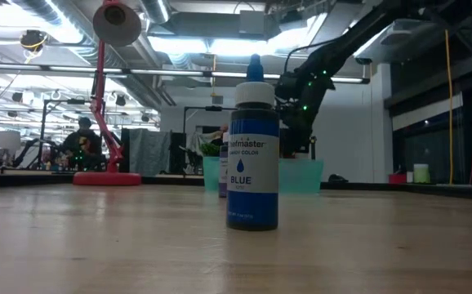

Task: Pick & Place food coloring
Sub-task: Put the large orange food coloring bottle into the green bin, then put the large purple food coloring bottle into the green bin

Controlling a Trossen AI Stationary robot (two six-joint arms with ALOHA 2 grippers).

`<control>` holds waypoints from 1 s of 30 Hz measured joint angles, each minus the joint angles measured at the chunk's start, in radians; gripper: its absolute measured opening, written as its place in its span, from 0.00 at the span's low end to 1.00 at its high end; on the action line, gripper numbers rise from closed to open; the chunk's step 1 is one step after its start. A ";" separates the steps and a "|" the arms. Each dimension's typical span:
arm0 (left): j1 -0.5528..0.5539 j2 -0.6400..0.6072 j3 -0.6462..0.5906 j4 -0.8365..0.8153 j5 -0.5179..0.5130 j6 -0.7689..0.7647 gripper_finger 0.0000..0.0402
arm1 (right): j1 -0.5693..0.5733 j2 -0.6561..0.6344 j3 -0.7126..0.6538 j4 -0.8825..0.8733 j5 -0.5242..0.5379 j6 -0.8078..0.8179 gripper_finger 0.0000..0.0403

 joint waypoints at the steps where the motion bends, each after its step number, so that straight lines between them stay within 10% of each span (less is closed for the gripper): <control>1: 0.000 0.000 0.000 0.000 0.000 0.000 0.53 | 0.000 0.005 0.000 0.001 0.000 0.000 0.38; 30: 0.000 0.000 0.000 -0.001 0.002 0.018 0.53 | -0.001 -0.057 0.000 0.023 0.022 0.056 0.55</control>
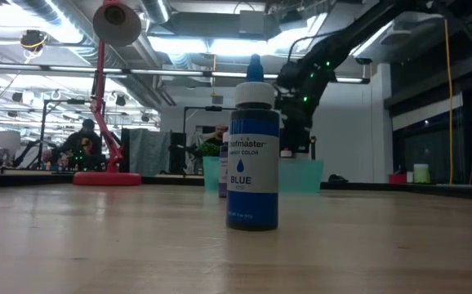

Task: Pick & Place food coloring
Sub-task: Put the large purple food coloring bottle into the green bin

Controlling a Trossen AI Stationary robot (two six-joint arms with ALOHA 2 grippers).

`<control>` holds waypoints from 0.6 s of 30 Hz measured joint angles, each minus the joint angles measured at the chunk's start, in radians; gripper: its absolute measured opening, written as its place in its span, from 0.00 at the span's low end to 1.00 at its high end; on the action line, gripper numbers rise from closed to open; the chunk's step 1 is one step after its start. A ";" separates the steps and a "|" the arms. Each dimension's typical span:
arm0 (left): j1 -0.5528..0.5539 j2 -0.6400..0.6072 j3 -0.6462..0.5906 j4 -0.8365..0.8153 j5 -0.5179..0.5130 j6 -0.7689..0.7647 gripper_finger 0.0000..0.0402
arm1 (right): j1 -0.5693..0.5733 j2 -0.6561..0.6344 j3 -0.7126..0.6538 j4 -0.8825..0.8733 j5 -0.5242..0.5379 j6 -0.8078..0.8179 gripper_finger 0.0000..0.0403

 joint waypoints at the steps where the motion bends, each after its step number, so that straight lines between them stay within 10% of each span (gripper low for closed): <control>1: 0.000 0.000 0.000 0.000 0.000 0.000 0.53 | 0.001 -0.015 0.000 -0.003 0.005 0.000 0.55; 18: 0.000 0.000 0.000 -0.008 0.012 0.025 0.53 | 0.211 -0.411 0.001 -0.204 -0.098 -0.183 0.54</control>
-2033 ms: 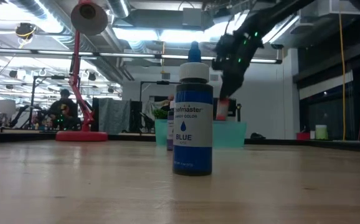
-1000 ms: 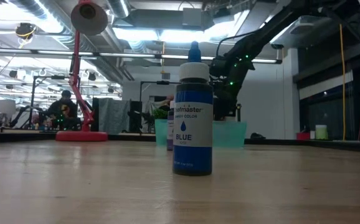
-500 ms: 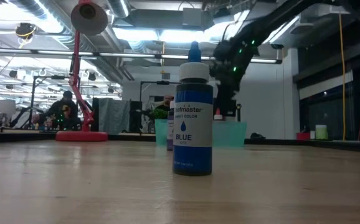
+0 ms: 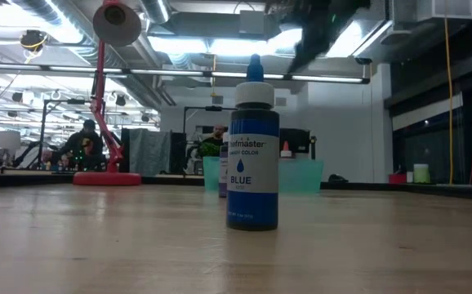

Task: Pick & Place food coloring
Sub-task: Put the large purple food coloring bottle into the green bin

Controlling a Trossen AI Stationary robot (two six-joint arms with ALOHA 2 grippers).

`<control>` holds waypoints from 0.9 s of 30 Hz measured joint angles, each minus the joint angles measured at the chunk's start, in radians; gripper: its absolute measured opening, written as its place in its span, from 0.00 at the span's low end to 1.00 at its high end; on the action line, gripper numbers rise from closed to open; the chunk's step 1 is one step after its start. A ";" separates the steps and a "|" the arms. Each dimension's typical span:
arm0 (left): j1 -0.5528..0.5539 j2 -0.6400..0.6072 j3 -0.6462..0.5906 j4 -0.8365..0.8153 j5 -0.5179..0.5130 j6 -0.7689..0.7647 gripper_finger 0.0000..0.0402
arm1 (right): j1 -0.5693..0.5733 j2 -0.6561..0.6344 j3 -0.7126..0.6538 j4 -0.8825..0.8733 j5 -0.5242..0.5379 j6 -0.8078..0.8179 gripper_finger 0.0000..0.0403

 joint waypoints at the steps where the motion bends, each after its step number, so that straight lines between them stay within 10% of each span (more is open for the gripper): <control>1: 0.000 0.000 0.000 0.000 0.005 0.001 0.53 | 0.024 -0.018 0.000 -0.003 -0.024 -0.004 0.54; 11: 0.000 0.000 0.000 -0.003 0.076 0.034 0.53 | 0.234 -0.079 0.000 -0.007 -0.242 -0.015 0.54; 27: 0.000 -0.013 0.000 -0.056 0.158 0.039 0.53 | 0.397 0.084 0.000 0.121 0.013 0.134 0.78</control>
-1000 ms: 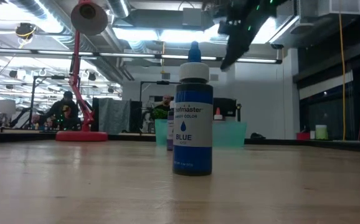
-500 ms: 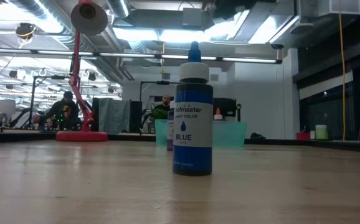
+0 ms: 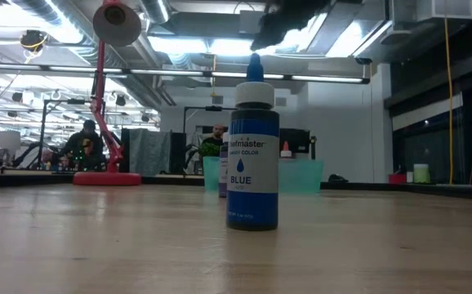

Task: Pick & Place food coloring
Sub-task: Put the large purple food coloring bottle into the green bin

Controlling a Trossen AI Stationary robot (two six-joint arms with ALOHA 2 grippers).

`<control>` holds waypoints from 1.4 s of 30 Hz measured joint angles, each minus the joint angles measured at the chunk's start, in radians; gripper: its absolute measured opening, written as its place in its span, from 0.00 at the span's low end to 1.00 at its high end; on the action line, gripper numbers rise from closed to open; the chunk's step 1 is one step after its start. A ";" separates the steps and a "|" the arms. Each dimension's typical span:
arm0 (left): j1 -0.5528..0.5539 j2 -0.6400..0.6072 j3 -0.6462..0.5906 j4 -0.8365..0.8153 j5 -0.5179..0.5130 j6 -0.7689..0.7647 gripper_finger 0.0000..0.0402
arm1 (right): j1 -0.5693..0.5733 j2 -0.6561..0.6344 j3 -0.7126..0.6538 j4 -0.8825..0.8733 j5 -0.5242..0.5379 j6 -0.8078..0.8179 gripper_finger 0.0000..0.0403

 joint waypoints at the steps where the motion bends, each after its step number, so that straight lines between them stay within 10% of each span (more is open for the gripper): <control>1: 0.000 0.000 0.000 -0.005 0.013 0.000 0.53 | 0.005 0.019 0.000 -0.001 0.000 0.001 0.80; 32: 0.000 -0.023 0.000 -0.028 0.022 -0.002 0.53 | 0.046 0.396 -0.001 0.127 -0.022 0.053 0.83; 42: 0.000 -0.023 0.000 -0.027 0.019 -0.002 0.53 | 0.045 0.396 0.000 0.125 -0.023 0.050 0.64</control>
